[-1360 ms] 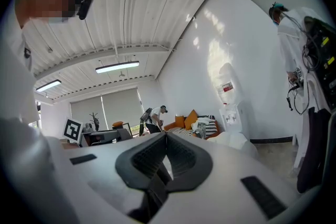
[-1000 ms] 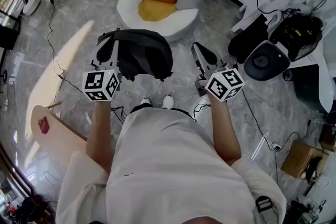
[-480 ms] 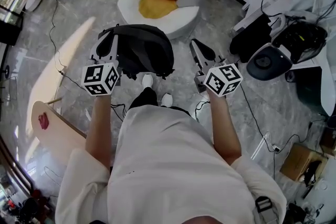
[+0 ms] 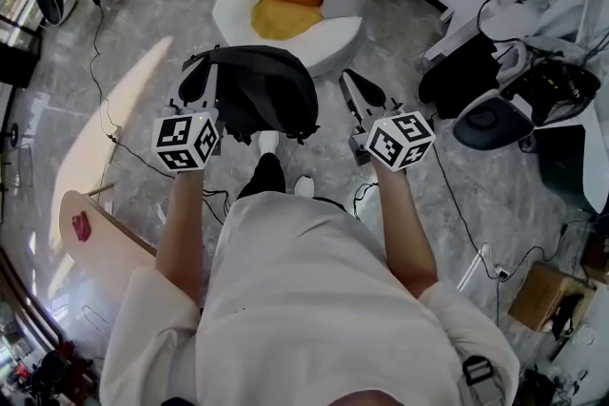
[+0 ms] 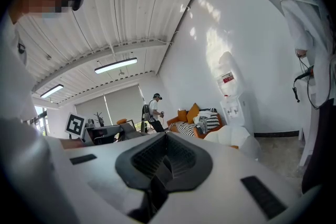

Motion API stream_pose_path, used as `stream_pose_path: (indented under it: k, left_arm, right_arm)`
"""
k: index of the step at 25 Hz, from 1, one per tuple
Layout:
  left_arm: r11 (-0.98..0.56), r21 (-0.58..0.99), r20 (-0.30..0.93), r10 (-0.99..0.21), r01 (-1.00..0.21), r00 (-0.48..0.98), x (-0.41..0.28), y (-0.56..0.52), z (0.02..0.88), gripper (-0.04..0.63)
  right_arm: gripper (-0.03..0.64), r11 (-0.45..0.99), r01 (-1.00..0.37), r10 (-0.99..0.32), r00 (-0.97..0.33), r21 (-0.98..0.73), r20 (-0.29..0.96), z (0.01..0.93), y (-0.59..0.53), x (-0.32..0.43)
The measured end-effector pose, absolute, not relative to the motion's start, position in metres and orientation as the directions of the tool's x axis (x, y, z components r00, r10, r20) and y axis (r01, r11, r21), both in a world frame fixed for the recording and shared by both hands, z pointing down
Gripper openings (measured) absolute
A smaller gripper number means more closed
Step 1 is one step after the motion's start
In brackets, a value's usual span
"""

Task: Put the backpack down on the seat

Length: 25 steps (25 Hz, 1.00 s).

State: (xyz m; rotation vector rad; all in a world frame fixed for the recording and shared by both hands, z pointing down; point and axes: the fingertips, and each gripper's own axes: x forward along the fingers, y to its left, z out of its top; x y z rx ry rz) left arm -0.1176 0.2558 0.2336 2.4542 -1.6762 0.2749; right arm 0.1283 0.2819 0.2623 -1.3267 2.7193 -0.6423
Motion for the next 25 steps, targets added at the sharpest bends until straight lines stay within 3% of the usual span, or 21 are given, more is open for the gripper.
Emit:
stream_pose_path:
  k: [25]
  left_arm:
    - [-0.415, 0.032, 0.291, -0.866, -0.909, 0.406, -0.156, 0.101, 0.260, 0.044]
  right_arm:
    - [0.023, 0.512, -0.765, -0.786, -0.601, -0.390, 0.144, 0.262, 0.133, 0.085]
